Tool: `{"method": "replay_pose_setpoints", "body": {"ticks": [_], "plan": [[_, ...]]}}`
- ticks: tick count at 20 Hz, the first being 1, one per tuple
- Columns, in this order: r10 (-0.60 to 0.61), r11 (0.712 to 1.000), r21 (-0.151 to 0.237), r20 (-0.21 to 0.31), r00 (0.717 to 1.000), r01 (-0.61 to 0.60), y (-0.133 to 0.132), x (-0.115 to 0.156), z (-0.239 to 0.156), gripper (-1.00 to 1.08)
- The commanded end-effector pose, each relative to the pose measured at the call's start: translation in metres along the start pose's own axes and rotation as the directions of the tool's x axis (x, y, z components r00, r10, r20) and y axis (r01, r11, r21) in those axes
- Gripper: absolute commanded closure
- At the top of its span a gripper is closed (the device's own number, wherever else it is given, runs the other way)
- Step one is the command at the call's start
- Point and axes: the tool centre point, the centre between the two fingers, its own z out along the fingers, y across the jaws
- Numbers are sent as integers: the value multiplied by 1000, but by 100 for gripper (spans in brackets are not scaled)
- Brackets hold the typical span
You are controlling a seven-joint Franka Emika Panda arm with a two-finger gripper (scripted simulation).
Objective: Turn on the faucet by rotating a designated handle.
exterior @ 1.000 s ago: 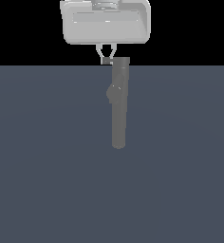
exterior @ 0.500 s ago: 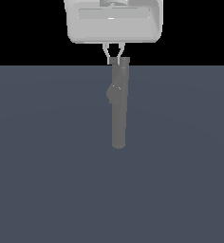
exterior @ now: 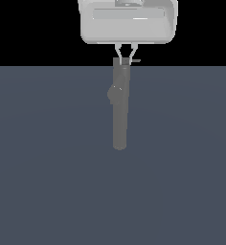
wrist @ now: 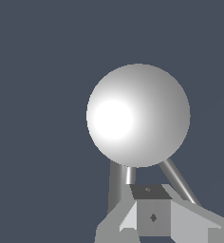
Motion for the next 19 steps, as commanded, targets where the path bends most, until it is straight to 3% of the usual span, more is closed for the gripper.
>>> {"method": "replay_pose_setpoints", "body": {"ticks": [1, 2, 19], "plan": [[55, 998, -6, -16, 998, -55, 39, 10, -1, 108], [3, 1000, 0, 0, 1000, -3, 4, 2, 0, 108], [53, 999, -6, -15, 998, -53, 51, 53, -2, 108]]}}
